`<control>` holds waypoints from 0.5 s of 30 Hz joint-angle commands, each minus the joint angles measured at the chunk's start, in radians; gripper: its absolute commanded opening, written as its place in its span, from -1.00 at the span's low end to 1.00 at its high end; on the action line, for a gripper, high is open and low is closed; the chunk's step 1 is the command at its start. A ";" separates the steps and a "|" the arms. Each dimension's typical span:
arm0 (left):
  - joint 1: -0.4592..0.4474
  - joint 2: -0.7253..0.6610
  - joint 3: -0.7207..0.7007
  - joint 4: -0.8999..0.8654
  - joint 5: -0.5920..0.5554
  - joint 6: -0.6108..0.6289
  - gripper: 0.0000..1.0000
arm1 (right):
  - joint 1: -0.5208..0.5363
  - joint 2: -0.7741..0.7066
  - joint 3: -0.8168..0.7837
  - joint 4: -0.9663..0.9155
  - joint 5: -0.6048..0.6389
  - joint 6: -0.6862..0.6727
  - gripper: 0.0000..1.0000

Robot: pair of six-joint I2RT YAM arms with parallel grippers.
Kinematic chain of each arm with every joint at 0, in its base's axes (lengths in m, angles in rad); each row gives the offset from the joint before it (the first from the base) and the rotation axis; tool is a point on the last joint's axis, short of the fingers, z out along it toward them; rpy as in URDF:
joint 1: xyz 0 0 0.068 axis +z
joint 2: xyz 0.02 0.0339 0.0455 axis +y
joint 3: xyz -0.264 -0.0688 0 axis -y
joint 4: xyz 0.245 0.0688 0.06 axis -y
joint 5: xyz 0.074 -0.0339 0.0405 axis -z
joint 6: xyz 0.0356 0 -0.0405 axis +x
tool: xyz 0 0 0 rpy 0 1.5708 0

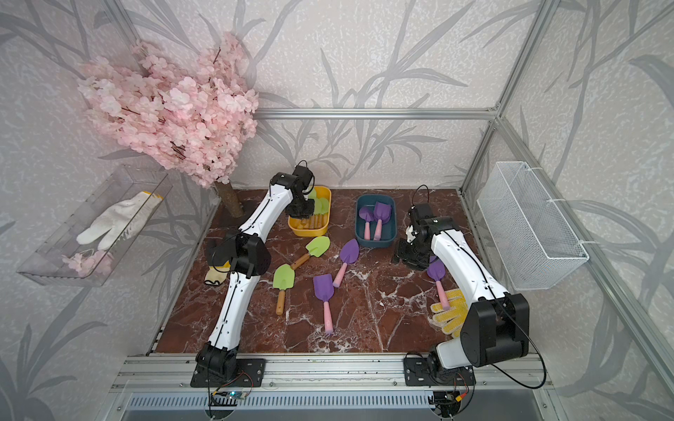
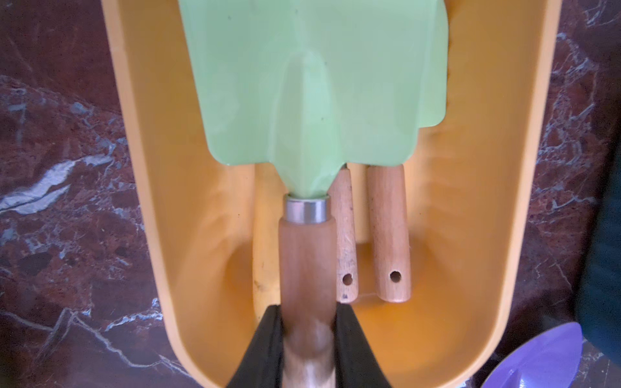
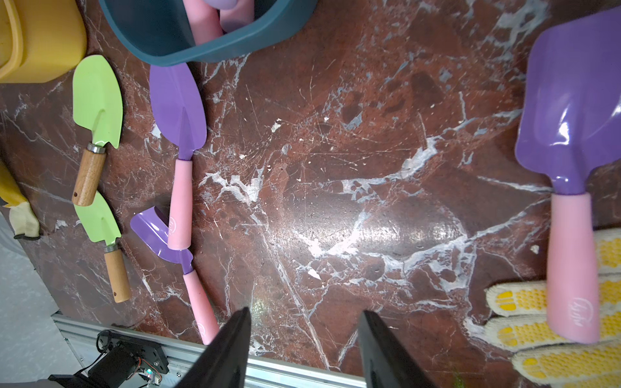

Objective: Sort the small shovels by color and place them into the storage box
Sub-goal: Place the shovel in the storage box.

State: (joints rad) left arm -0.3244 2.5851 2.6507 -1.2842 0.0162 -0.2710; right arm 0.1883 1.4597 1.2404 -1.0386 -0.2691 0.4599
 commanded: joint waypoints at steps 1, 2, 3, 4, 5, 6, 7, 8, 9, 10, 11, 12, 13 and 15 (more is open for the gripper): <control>0.008 0.026 -0.002 0.008 0.008 0.017 -0.83 | 0.006 0.008 0.023 -0.012 0.017 -0.003 0.12; 0.010 0.028 -0.003 0.008 0.009 0.018 -0.83 | 0.008 0.009 0.022 -0.012 0.018 -0.003 0.12; 0.010 0.030 -0.005 0.009 0.011 0.018 -0.83 | 0.008 0.010 0.021 -0.012 0.018 -0.003 0.12; 0.011 0.034 -0.006 0.009 0.011 0.021 -0.83 | 0.009 0.011 0.021 -0.010 0.019 -0.003 0.12; 0.011 0.035 -0.009 0.011 0.012 0.022 -0.82 | 0.010 0.012 0.019 -0.010 0.018 -0.003 0.12; 0.012 0.038 -0.011 0.012 0.015 0.022 -0.82 | 0.011 0.014 0.020 -0.007 0.019 -0.003 0.12; 0.011 0.040 -0.011 0.014 0.015 0.022 -0.81 | 0.011 0.015 0.018 -0.006 0.019 -0.001 0.12; 0.013 0.043 -0.011 0.014 0.015 0.022 -0.80 | 0.013 0.017 0.020 -0.005 0.019 0.001 0.12; 0.013 0.046 -0.013 0.014 0.016 0.022 -0.80 | 0.014 0.018 0.020 -0.005 0.018 0.000 0.12; 0.013 0.048 -0.013 0.014 0.017 0.022 -0.79 | 0.016 0.020 0.020 -0.005 0.021 0.002 0.12; 0.013 0.049 -0.013 0.014 0.018 0.022 -0.79 | 0.018 0.021 0.019 -0.003 0.020 0.003 0.12; 0.014 0.050 -0.013 0.014 0.020 0.023 -0.79 | 0.018 0.022 0.021 -0.004 0.021 0.004 0.12; 0.013 0.053 -0.013 0.017 0.020 0.022 -0.78 | 0.020 0.022 0.021 -0.004 0.021 0.003 0.12; 0.014 0.057 -0.015 0.018 0.023 0.022 -0.77 | 0.020 0.024 0.023 -0.002 0.022 0.003 0.12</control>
State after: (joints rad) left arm -0.3138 2.6144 2.6469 -1.2770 0.0296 -0.2615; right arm 0.2035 1.4784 1.2407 -1.0382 -0.2623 0.4603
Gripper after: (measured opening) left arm 0.244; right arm 0.561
